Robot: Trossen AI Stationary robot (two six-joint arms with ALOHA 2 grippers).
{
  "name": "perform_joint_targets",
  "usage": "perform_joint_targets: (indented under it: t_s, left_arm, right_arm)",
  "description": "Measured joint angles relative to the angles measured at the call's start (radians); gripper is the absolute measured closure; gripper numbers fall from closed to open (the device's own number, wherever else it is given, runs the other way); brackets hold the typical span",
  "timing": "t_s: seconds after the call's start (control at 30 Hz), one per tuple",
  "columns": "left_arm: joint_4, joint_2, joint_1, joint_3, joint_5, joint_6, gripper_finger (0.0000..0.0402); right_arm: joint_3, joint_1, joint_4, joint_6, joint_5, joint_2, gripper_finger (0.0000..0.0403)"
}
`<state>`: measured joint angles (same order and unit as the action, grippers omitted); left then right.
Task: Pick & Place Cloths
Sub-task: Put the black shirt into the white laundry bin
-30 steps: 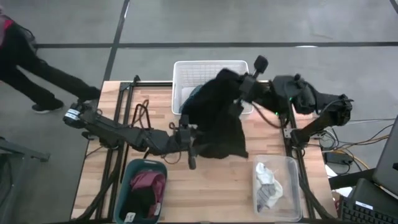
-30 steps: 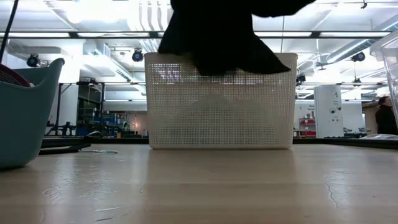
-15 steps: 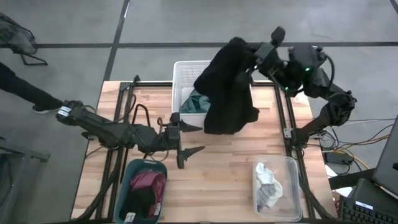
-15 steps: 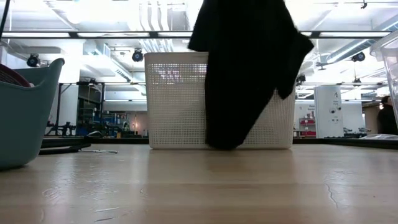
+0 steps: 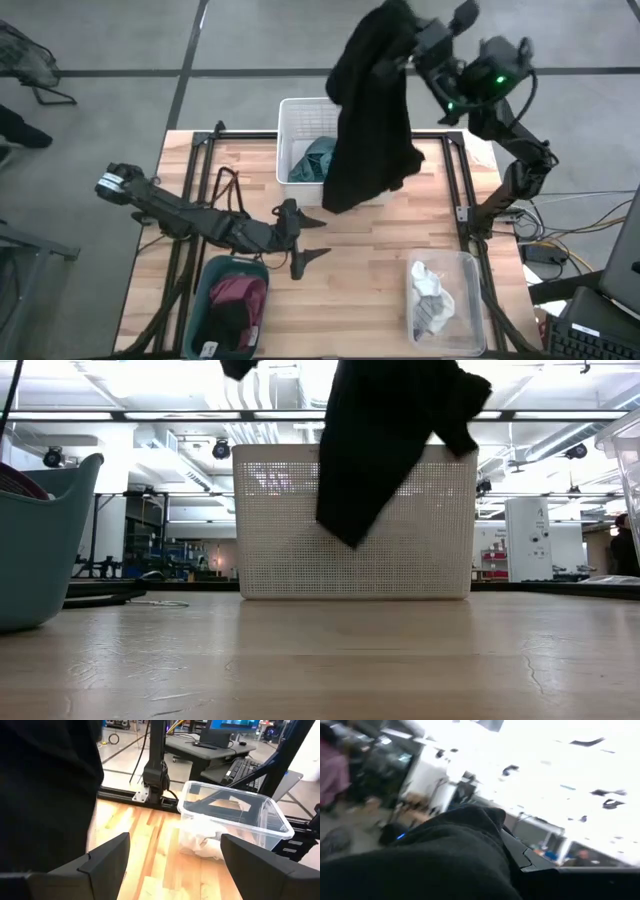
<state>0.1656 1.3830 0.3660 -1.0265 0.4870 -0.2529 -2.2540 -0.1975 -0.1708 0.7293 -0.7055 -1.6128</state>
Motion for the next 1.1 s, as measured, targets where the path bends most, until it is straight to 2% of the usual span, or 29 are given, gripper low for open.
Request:
perform_joint_targets:
  t_s: [0.1, 0.23, 0.37, 0.47, 0.6, 0.67, 0.73, 0.9, 1.1]
  left_arm:
    - [0.019, 0.012, 0.000, 0.019, 0.001, -0.020, 0.0085]
    - [0.022, 0.042, 0.000, 0.022, 0.001, -0.029, 0.0085]
    - [0.032, 0.064, 0.000, 0.022, 0.001, -0.055, 0.0085]
    - [0.027, 0.082, 0.003, 0.026, 0.000, -0.081, 0.0085]
    - [0.029, 0.094, 0.006, 0.030, 0.000, -0.098, 0.0085]
    - [0.036, 0.095, 0.006, 0.030, 0.000, -0.099, 0.0085]
    - [0.059, 0.094, 0.006, 0.030, 0.001, -0.099, 0.0085]
    - [0.104, 0.092, 0.006, 0.029, 0.001, -0.093, 0.0085]
    - [0.104, 0.092, 0.007, 0.030, 0.001, -0.092, 0.0085]
  right_arm:
    - [-0.063, -0.032, 0.043, 0.034, -0.001, -0.040, 0.0390]
    - [-0.101, -0.068, -0.029, -0.003, -0.005, -0.090, 0.0390]
    - [-0.100, -0.100, -0.344, -0.180, 0.039, -0.125, 0.0390]
    - [-0.099, -0.125, -0.621, -0.348, 0.159, -0.159, 0.0390]
    - [-0.098, -0.157, -0.930, -0.520, 0.375, -0.232, 0.0390]
    - [-0.098, -0.165, -1.046, -0.561, 0.442, -0.274, 0.0390]
    - [-0.098, -0.168, -1.136, -0.573, 0.461, -0.322, 0.0390]
    - [-0.097, -0.171, -1.283, -0.568, 0.468, -0.446, 0.0378]
    - [-0.096, -0.172, -1.299, -0.568, 0.541, -0.513, 0.0318]
